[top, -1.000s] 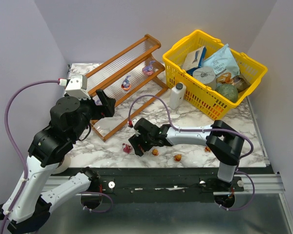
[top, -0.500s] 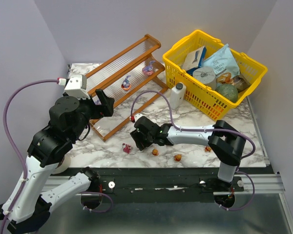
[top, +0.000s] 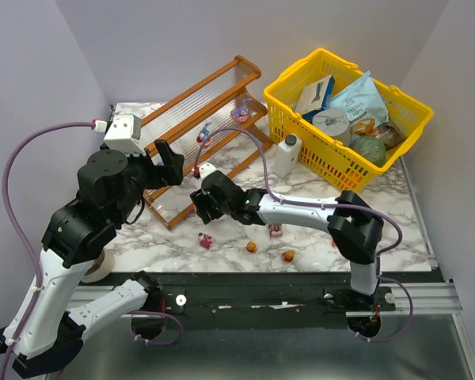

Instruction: Place and organize the plastic toys onto the shelf

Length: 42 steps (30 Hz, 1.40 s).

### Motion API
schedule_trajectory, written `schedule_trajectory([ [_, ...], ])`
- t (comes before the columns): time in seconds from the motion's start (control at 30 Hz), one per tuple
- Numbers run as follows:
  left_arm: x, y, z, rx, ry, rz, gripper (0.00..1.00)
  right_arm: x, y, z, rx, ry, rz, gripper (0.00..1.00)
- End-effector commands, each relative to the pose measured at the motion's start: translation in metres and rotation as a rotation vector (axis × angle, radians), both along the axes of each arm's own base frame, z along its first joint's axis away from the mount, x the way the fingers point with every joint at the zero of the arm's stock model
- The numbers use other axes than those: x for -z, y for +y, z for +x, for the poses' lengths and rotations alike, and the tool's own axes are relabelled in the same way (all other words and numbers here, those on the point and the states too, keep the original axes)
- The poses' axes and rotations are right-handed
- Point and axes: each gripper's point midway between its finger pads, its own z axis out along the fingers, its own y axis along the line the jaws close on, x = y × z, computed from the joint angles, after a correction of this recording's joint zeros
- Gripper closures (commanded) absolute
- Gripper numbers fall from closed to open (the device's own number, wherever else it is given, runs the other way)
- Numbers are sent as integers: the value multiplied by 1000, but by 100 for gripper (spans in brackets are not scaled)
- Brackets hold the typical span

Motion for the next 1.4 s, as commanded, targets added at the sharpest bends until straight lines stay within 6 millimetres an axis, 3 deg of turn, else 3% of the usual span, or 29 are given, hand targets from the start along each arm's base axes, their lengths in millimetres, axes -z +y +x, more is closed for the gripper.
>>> schedule_trajectory([
  [0.0, -9, 7, -3, -15, -14, 28, 1, -4, 37, 11, -41, -38, 77, 50],
  [0.37, -8, 9, -3, -16, -6, 57, 1, 1, 64, 15, -76, -76, 186, 50],
  [0.67, -5, 17, -5, -42, 2, 74, 1, 21, 71, 19, -47, -86, 148, 50],
  [1.0, -4, 23, -12, -58, 17, 72, 1, 27, 92, 21, -22, -103, 142, 50],
  [1.37, -6, 29, -17, -64, 14, 82, 1, 43, 97, 34, 10, -131, 93, 49],
])
